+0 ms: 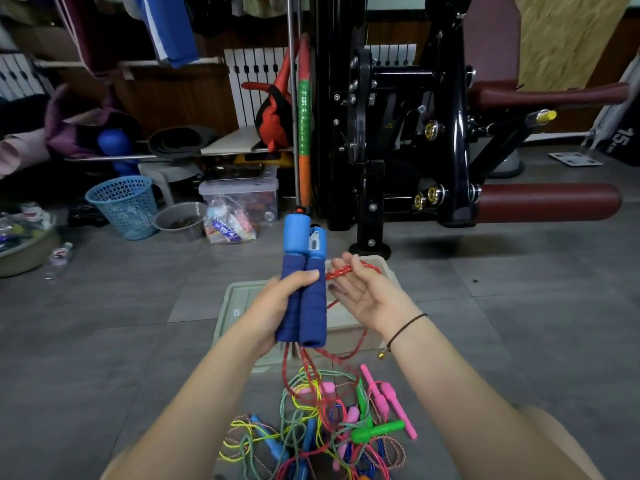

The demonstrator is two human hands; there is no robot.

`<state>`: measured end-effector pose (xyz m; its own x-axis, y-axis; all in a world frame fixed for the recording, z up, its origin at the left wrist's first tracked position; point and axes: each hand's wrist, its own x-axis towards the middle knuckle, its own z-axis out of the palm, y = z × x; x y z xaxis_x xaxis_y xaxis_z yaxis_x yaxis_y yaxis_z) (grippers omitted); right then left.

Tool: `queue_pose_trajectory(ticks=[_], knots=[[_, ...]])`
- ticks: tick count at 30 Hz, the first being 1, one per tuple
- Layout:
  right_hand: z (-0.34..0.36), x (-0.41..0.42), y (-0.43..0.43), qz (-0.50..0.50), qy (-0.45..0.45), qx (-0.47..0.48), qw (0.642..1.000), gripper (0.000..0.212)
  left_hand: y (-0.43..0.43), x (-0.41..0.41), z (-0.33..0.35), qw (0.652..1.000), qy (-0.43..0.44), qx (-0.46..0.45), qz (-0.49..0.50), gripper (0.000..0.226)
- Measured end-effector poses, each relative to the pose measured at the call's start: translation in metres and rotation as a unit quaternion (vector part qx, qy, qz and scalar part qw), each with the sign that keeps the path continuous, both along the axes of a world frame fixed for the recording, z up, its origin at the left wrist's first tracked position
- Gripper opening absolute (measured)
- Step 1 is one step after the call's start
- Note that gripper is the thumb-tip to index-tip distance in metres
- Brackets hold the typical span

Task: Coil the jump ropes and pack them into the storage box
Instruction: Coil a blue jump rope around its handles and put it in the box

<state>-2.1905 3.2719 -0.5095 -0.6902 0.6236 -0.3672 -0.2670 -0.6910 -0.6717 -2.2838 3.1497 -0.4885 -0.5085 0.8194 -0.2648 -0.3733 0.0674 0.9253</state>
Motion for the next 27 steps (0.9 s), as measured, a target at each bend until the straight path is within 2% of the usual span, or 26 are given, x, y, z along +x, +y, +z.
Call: queue_pose_trajectory(ticks=[6,9,13,19,27], knots=[[0.002,0.021,0.04,-0.077,0.002,-0.045,0.996,0.014,-0.006,-0.021,-0.006,0.997,0.026,-0.051,0.056,0.012],[-0.001,0.033,0.059,-0.098,-0.001,-0.034,0.995,0.014,-0.013,-0.041,-0.009,0.99,0.045,-0.078,0.107,0.011],[-0.005,0.049,0.076,-0.113,-0.009,-0.002,0.994,0.012,-0.026,-0.063,-0.017,0.978,0.077,-0.125,0.146,0.02],[0.0,0.071,0.089,-0.128,-0.035,0.04,0.99,0.015,-0.041,-0.073,-0.023,0.961,0.134,-0.19,0.149,0.023],[-0.001,0.096,0.099,-0.169,-0.024,0.0,0.985,0.017,-0.058,-0.082,-0.034,0.946,0.174,-0.23,0.149,0.028]])
